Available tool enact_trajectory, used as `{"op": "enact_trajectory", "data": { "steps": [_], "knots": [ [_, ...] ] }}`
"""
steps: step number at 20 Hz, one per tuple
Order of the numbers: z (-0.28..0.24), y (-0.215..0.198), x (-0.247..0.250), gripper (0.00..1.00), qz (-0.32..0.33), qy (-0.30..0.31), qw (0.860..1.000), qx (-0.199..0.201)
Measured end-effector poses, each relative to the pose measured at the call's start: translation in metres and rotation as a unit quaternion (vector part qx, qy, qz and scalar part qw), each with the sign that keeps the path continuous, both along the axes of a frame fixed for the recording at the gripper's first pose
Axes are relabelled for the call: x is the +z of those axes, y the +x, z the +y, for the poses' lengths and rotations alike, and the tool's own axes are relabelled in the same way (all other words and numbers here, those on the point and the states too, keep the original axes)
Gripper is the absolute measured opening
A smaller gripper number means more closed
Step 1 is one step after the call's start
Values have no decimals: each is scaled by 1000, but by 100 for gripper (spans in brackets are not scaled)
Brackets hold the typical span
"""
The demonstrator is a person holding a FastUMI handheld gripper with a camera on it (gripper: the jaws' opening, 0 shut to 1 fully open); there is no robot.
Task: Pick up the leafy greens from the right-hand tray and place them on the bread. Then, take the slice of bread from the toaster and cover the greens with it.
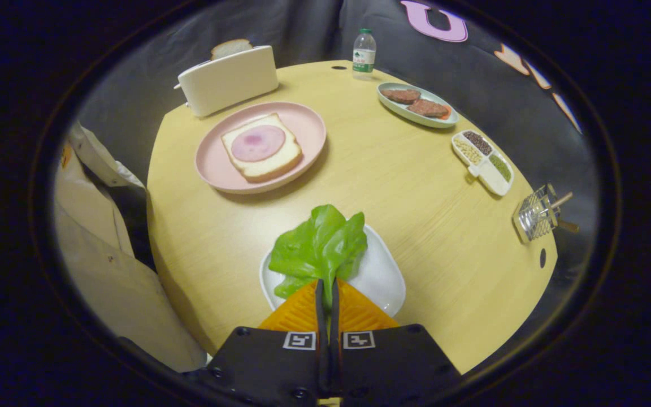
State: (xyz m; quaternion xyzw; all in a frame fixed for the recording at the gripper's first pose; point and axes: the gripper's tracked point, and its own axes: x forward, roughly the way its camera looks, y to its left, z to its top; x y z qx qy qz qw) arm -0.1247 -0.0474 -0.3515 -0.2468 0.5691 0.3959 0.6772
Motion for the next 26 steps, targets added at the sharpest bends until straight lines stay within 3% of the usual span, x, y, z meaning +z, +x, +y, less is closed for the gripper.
{"op": "enact_trajectory", "data": {
  "steps": [5, 15, 26],
  "knots": [
    [35, 6, 22, 4, -8, 27, 1000, -3],
    [122, 10, 37, 3, -3, 61, 997, 41],
    [215, 10, -5, 4, 19, 78, 993, 86]
  ]
}}
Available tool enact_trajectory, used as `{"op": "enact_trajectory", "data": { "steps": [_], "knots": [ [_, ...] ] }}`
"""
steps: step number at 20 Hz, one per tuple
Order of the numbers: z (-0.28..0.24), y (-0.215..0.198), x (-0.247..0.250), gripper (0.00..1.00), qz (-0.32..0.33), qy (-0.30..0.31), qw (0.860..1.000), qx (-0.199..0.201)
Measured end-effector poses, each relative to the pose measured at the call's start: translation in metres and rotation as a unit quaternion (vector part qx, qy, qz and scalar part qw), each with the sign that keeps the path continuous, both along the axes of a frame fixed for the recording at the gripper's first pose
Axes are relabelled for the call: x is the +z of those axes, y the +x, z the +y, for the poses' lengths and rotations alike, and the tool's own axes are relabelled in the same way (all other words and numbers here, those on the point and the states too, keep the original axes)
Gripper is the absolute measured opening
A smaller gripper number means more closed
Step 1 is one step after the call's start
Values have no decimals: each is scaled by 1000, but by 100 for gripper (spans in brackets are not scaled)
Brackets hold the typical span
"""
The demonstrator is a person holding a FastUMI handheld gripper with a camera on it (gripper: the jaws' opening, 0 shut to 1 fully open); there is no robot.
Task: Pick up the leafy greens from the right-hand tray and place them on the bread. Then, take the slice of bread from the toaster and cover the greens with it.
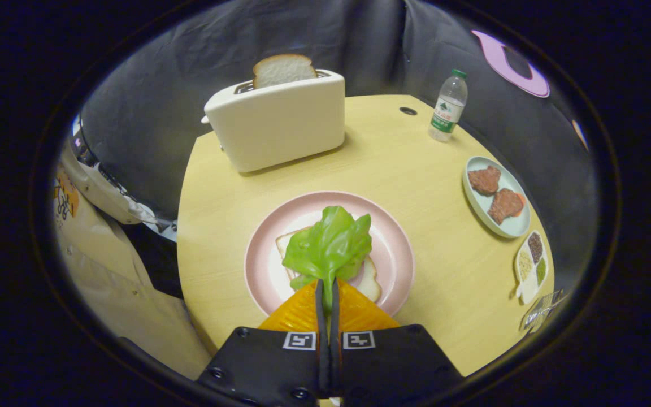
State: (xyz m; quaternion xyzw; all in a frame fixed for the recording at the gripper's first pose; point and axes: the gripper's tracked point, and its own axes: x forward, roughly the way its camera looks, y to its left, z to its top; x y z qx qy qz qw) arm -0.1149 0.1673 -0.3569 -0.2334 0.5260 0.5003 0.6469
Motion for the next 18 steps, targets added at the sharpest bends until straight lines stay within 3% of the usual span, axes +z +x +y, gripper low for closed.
{"op": "enact_trajectory", "data": {
  "steps": [5, 9, 10, 15, 18],
  "knots": [
    [14, 1, -19, 4, 8, -13, 1000, 5],
    [1, 9, -35, 26, -11, -51, 999, 9],
    [2, 8, -37, 28, -14, -52, 999, 11],
    [7, 15, -19, 99, -35, -39, 999, -6],
    [30, 25, 4, 99, -44, -3, 998, -54]
  ]
}}
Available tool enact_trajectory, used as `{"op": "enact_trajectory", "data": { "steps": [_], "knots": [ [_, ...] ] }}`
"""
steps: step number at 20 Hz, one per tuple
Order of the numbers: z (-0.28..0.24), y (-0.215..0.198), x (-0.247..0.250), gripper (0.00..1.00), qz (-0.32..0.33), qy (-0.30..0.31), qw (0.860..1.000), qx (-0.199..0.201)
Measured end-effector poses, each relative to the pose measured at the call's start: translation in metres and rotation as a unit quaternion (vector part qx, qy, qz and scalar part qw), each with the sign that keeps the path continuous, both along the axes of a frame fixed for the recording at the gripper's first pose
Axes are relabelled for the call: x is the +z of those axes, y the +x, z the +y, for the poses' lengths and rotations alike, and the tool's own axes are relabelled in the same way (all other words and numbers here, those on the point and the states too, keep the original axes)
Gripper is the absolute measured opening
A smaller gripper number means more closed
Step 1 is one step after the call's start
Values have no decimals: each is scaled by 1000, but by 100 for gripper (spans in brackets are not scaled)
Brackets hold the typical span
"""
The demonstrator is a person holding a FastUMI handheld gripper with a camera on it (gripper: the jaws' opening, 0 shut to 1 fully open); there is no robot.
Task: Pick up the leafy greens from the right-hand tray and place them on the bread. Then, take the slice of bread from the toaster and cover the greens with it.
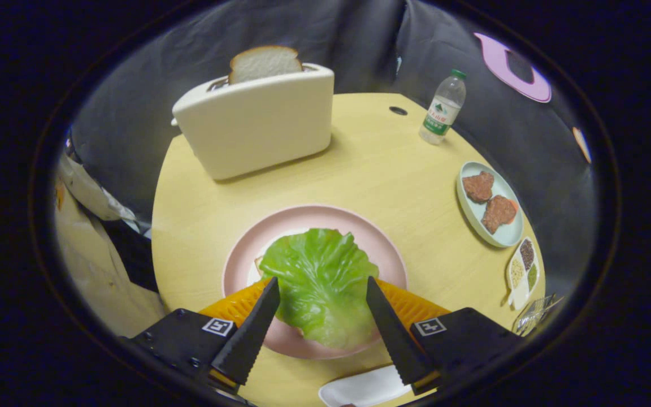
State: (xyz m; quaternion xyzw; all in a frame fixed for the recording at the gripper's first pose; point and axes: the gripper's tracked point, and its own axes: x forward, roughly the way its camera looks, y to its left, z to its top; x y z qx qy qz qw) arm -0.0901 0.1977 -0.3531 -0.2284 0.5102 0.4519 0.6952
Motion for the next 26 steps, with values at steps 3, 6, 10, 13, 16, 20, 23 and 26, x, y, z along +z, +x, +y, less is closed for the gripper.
{"op": "enact_trajectory", "data": {
  "steps": [3, 6, 10, 13, 16, 20, 23, 26],
  "knots": [
    [35, 15, 32, 99, -26, 48, 997, -54],
    [63, 31, 59, 99, -51, 67, 992, -99],
    [107, 41, 87, 99, -57, 89, 985, -133],
    [142, 42, 100, 99, -50, 104, 983, -143],
    [176, 48, 113, 99, -45, 128, 977, -165],
    [212, 55, 113, 98, -14, 150, 967, -207],
    [235, 67, 113, 97, 17, 175, 949, -261],
    [249, 72, 103, 97, 36, 167, 942, -290]
  ]
}}
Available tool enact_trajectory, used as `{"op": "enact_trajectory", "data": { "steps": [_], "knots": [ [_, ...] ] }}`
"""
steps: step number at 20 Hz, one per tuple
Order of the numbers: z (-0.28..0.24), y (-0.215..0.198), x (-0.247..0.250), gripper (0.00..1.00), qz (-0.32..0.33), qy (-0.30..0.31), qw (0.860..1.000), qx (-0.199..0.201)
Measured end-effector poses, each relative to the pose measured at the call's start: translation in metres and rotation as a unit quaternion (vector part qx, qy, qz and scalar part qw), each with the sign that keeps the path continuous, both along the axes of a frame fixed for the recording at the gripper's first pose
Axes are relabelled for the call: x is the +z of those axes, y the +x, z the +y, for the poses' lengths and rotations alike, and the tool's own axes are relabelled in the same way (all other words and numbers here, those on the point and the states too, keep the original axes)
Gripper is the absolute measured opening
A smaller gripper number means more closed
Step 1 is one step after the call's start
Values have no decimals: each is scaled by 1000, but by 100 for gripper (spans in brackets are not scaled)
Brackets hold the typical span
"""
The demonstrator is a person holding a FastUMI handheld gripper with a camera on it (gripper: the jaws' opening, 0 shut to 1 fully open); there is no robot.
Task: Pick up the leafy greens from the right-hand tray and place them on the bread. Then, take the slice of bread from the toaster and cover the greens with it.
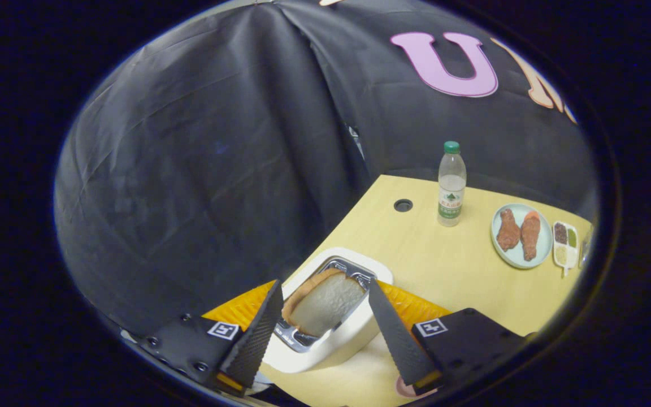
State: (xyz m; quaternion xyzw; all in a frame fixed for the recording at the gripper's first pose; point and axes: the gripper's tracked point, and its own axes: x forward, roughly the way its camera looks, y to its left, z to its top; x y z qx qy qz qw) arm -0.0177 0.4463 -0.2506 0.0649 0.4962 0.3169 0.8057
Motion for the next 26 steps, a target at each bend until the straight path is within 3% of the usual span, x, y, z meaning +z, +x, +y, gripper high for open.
{"op": "enact_trajectory", "data": {
  "steps": [6, 10, 17, 21, 26],
  "knots": [
    [18, -16, -21, 97, 18, -28, 999, 6],
    [16, -28, -32, 96, 15, -71, 997, 36],
    [2, -41, -37, 41, 21, -102, 993, 57],
    [-1, -42, -31, 9, 24, -81, 995, 58],
    [-15, -26, 10, 9, 5, -20, 1000, 17]
  ]
}}
